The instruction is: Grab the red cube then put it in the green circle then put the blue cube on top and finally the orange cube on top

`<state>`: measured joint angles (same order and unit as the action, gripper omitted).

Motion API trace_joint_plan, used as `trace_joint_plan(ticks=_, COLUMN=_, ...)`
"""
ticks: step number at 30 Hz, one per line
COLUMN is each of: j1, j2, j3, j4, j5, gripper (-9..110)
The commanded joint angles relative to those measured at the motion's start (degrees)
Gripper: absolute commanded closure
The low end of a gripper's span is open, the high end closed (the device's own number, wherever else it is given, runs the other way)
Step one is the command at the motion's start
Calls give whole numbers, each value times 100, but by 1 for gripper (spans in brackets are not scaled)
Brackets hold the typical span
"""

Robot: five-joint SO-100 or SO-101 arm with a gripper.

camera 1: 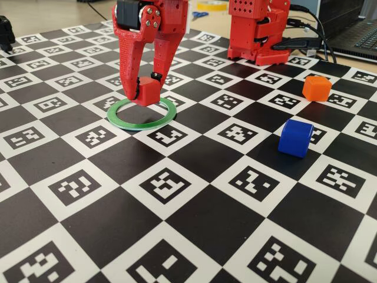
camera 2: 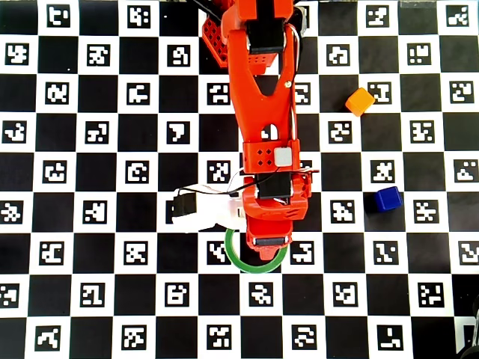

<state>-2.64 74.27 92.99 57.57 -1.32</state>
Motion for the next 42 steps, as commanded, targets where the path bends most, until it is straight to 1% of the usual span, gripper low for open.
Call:
trace_joint_plan(ticks=1, j1=26, j2=114, j3=-18, j4=-105, j5=-62, gripper=93)
trace_joint_plan(ticks=23, j1=202, j2=-62, j3=62, j4=-316, j5=-308, gripper=93)
trace_joint_plan(ticks=42, j1=185, j2=-141, j3=-18, j4=-202, j5=-308, gripper=93)
